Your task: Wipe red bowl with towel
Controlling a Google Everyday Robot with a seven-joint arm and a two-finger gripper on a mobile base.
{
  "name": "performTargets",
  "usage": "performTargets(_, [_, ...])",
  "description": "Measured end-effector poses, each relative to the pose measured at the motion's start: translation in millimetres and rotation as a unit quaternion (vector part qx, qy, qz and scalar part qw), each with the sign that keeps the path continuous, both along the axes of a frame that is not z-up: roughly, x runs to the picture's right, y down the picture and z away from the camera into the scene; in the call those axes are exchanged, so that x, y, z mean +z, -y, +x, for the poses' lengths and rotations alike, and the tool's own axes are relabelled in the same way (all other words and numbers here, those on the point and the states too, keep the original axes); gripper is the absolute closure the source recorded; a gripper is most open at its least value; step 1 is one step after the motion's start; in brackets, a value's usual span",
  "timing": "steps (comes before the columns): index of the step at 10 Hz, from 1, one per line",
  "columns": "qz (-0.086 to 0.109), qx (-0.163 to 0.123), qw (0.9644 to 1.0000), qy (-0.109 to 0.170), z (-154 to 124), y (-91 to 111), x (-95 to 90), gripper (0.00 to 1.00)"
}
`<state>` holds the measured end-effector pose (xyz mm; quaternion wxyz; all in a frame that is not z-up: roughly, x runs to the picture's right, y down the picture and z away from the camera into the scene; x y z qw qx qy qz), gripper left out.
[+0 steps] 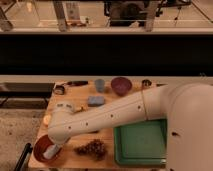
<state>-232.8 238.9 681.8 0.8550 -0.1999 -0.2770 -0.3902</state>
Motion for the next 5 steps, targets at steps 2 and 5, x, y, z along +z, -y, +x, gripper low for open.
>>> performTargets(2, [0.004, -0.011, 0.9999, 0.005, -7.7, 8.7, 7.0, 0.98])
performTargets(5, [0.012, -0.029, 0.9993, 0.02, -31.1, 22.2, 18.1, 0.98])
